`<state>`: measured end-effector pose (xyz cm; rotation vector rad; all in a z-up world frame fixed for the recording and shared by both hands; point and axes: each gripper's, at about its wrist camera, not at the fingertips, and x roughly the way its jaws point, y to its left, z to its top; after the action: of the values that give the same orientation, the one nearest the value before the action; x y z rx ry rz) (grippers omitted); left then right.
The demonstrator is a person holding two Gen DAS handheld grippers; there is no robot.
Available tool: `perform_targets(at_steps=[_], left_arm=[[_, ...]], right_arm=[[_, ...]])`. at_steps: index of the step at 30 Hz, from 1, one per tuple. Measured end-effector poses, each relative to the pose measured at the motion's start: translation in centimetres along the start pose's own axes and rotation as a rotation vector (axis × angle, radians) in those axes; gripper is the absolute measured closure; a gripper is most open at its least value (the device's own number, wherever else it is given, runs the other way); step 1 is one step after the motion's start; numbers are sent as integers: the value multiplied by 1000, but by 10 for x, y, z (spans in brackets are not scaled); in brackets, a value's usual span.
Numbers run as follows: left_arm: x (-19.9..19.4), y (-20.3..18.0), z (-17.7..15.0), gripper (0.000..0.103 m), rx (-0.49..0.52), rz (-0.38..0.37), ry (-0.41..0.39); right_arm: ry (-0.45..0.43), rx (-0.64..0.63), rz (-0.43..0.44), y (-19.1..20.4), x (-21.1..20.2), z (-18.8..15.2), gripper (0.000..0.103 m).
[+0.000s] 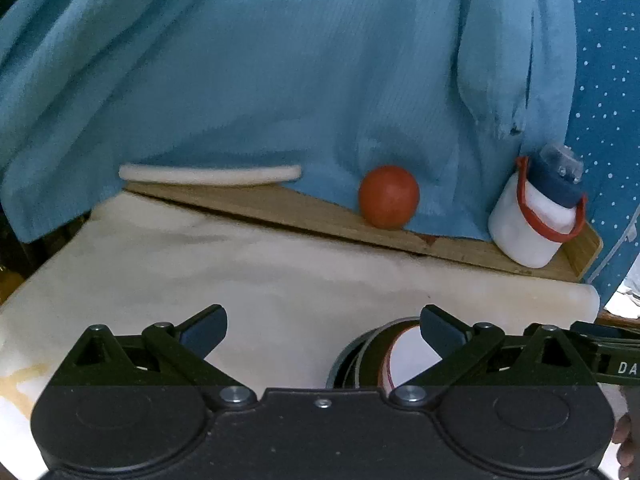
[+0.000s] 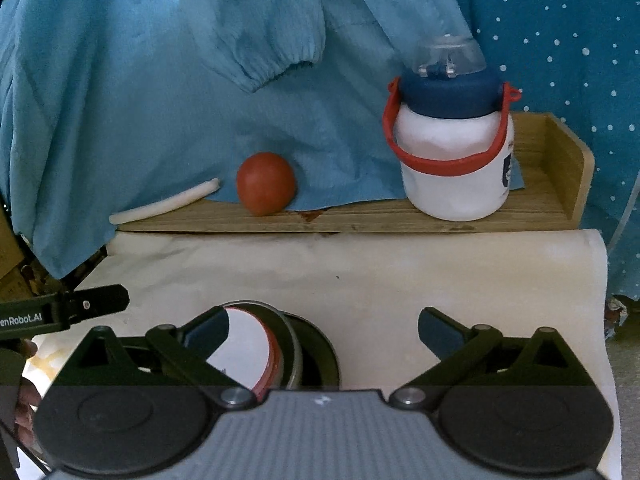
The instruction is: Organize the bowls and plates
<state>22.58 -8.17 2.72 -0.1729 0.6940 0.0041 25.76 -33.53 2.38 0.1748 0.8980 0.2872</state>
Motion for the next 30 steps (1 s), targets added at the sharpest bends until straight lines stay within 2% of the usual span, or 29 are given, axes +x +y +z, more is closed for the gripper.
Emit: perform_targets(at_steps=[7, 30], left_arm=[[-13, 0, -11, 1, -7, 14, -32], [-86, 10, -55, 1, 28, -2, -62]], right_arm=[[-16, -6, -13, 5, -14, -10, 0], [-87, 30, -41, 29, -85, -66, 0]])
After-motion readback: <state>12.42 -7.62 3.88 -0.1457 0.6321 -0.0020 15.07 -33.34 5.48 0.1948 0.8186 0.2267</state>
